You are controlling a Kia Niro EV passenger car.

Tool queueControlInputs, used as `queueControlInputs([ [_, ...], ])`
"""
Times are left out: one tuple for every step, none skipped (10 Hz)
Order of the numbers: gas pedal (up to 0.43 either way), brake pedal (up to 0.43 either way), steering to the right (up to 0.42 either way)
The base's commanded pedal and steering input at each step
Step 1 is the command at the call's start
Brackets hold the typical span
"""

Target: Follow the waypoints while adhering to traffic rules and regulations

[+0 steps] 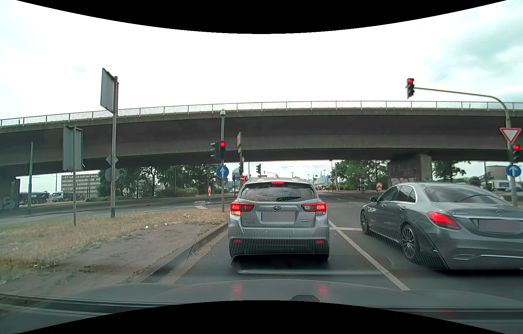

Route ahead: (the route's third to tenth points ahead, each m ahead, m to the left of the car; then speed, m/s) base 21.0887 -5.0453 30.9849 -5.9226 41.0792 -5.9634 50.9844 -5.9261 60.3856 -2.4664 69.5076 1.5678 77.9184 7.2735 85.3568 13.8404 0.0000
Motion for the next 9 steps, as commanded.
queueControlInputs([
  [0.0, 0.262, -0.001],
  [0.0, 0.262, -0.001],
  [0.0, 0.256, -0.001],
  [0.0, 0.256, -0.001],
  [0.0, 0.262, -0.001],
  [0.0, 0.256, -0.001],
  [0.0, 0.256, -0.001],
  [0.0, 0.262, -0.001],
  [0.0, 0.256, -0.001],
])
